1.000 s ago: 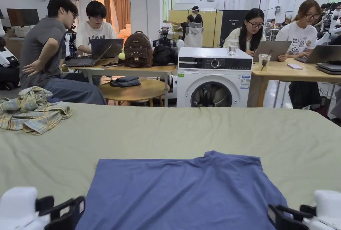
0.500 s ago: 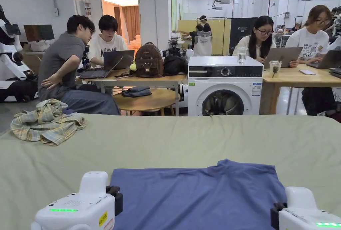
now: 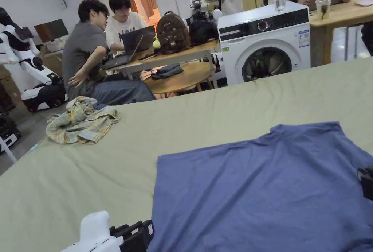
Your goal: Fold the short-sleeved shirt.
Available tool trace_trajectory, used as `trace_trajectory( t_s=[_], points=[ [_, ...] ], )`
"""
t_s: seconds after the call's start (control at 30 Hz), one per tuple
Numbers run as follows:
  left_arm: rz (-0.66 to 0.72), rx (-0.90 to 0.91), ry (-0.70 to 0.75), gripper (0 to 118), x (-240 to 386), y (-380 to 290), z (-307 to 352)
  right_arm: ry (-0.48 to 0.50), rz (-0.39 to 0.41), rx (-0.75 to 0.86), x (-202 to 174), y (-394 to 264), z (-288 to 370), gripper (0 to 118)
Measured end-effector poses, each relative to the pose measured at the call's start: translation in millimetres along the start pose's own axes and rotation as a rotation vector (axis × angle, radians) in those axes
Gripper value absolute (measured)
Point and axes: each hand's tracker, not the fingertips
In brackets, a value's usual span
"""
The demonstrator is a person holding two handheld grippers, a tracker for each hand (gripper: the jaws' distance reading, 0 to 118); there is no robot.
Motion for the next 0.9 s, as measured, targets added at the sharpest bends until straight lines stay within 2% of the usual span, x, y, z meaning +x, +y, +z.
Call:
trace_trajectory(
  t_s=[0.17,0.3,0.37,0.4,0.47,0.5,0.57,0.67,0.7,0.77,0.8,0.9],
  points=[
    [0.055,-0.123,-0.003,55,-13.4,-30.1,-14.1,0.031,-0.023,-0.017,-1.0,-5.3,2.4,0],
    [0.037,-0.234,0.060,55,-12.0,-44.8,-35.5,0.034,-0.029,-0.026,1.5,-6.2,8.2,0],
    [0.046,-0.279,0.033,55,-13.7,-57.0,-39.7,0.027,-0.024,-0.023,6.6,-7.9,16.7,0],
    [0.037,-0.278,0.040,52,-11.5,-61.9,-40.1,0.020,-0.024,-0.022,10.0,-9.2,20.1,0],
    [-0.090,-0.235,0.099,38,3.0,-65.5,-38.0,0.008,-0.039,-0.027,18.5,-11.6,25.9,0],
    [-0.135,-0.256,0.095,27,6.6,-66.2,-39.9,0.004,-0.048,-0.029,22.3,-12.8,28.0,0],
    [-0.101,-0.273,0.067,9,10.2,-64.1,-46.6,-0.015,-0.067,-0.038,31.6,-15.7,33.1,0],
    [-0.125,-0.296,0.078,4,10.2,-62.1,-50.6,-0.027,-0.090,-0.082,46.4,-21.1,44.4,0],
    [-0.129,-0.298,0.077,4,10.1,-61.8,-49.5,-0.041,-0.088,-0.118,50.0,-23.4,47.5,4],
    [-0.131,-0.305,0.069,4,10.3,-59.8,-46.0,-0.061,-0.087,-0.180,64.4,-33.5,55.9,44],
    [-0.124,-0.307,0.067,4,9.5,-59.4,-46.4,-0.051,-0.099,-0.182,68.3,-39.4,59.7,55],
    [-0.104,-0.308,0.065,4,5.7,-60.7,-47.7,-0.054,-0.131,-0.222,75.4,-61.2,68.1,54]
  ],
)
